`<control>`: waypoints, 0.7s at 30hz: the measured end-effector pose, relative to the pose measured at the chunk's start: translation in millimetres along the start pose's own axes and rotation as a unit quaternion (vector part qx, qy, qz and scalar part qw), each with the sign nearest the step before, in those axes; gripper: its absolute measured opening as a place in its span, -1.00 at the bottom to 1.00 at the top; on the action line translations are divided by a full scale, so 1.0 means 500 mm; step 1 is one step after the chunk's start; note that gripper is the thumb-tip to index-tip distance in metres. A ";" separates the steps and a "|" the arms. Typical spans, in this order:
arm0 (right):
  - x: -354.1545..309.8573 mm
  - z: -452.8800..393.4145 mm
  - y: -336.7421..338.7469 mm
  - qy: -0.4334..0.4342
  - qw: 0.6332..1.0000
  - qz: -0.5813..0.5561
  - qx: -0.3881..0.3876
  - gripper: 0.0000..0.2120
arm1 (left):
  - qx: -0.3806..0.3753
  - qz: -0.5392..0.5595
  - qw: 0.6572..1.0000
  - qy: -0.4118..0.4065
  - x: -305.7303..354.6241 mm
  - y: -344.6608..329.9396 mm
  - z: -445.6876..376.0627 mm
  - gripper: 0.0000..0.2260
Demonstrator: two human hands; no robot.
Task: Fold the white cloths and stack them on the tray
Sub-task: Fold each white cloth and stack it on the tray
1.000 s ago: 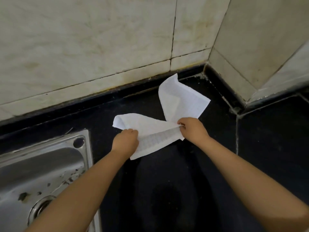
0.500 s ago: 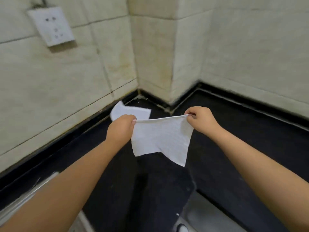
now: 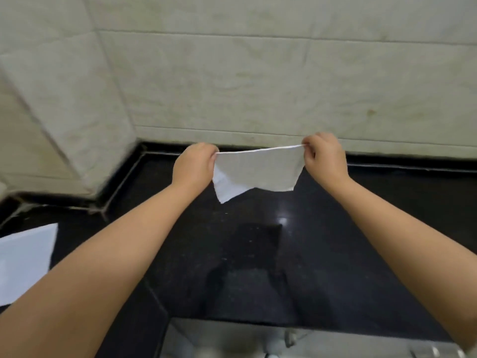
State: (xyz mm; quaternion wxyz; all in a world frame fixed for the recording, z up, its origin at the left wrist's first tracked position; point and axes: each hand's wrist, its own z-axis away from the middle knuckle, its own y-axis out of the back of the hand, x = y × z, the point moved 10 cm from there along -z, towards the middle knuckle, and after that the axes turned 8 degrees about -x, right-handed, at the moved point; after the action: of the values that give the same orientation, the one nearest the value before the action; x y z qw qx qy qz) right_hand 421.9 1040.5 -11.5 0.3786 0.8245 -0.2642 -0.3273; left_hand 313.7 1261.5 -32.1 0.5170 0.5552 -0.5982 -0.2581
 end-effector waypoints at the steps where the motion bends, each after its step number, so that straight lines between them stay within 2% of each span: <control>1: 0.034 0.019 -0.011 0.004 1.000 0.011 -0.023 -0.85 | -0.029 0.007 0.999 -0.014 0.017 -0.040 -0.006 -0.79; 4: 0.124 0.100 -0.095 0.026 0.985 0.034 -0.166 -0.82 | -0.180 -0.014 0.982 -0.048 0.036 -0.192 0.012 -0.80; 6: 0.175 0.178 -0.172 0.019 0.953 0.036 -0.299 -0.82 | -0.312 -0.033 0.948 -0.060 0.035 -0.299 0.053 -0.81; 9: 0.228 0.301 -0.271 -0.012 0.878 -0.002 -0.478 -0.82 | -0.502 -0.018 0.864 -0.050 0.032 -0.426 0.140 -0.84; 11: 0.248 0.357 -0.311 -0.041 0.827 -0.024 -0.560 -0.86 | -0.604 -0.040 0.795 -0.045 0.027 -0.484 0.201 -0.81; 13: 0.258 0.381 -0.334 -0.080 0.784 -0.068 -0.612 -0.87 | -0.669 -0.051 0.741 -0.018 0.011 -0.519 0.240 -0.78; 14: 0.263 0.380 -0.341 -0.100 0.771 -0.092 -0.622 -0.82 | -0.683 -0.051 0.728 -0.001 0.003 -0.529 0.245 -0.78; 15: 0.271 0.372 -0.346 -0.119 0.769 -0.106 -0.619 -0.80 | -0.684 -0.047 0.728 0.011 -0.003 -0.534 0.239 -0.78; 16: 0.281 0.357 -0.347 -0.138 0.775 -0.117 -0.606 -0.83 | -0.669 -0.044 0.742 0.016 -0.008 -0.538 0.222 -0.77; 19: 0.317 0.297 -0.338 -0.178 0.830 -0.102 -0.518 -0.90 | -0.558 -0.036 0.829 0.025 -0.013 -0.530 0.135 -0.79; 21: 0.341 0.261 -0.329 -0.193 0.865 -0.064 -0.459 -0.88 | -0.485 -0.044 0.873 0.030 -0.011 -0.518 0.080 -0.83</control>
State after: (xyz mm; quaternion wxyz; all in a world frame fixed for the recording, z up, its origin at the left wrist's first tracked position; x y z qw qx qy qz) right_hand 466.5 959.4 -265.5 0.6338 0.4931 -0.0991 -0.5876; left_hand 379.6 1191.3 -276.0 0.7268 0.2682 -0.3570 -0.5219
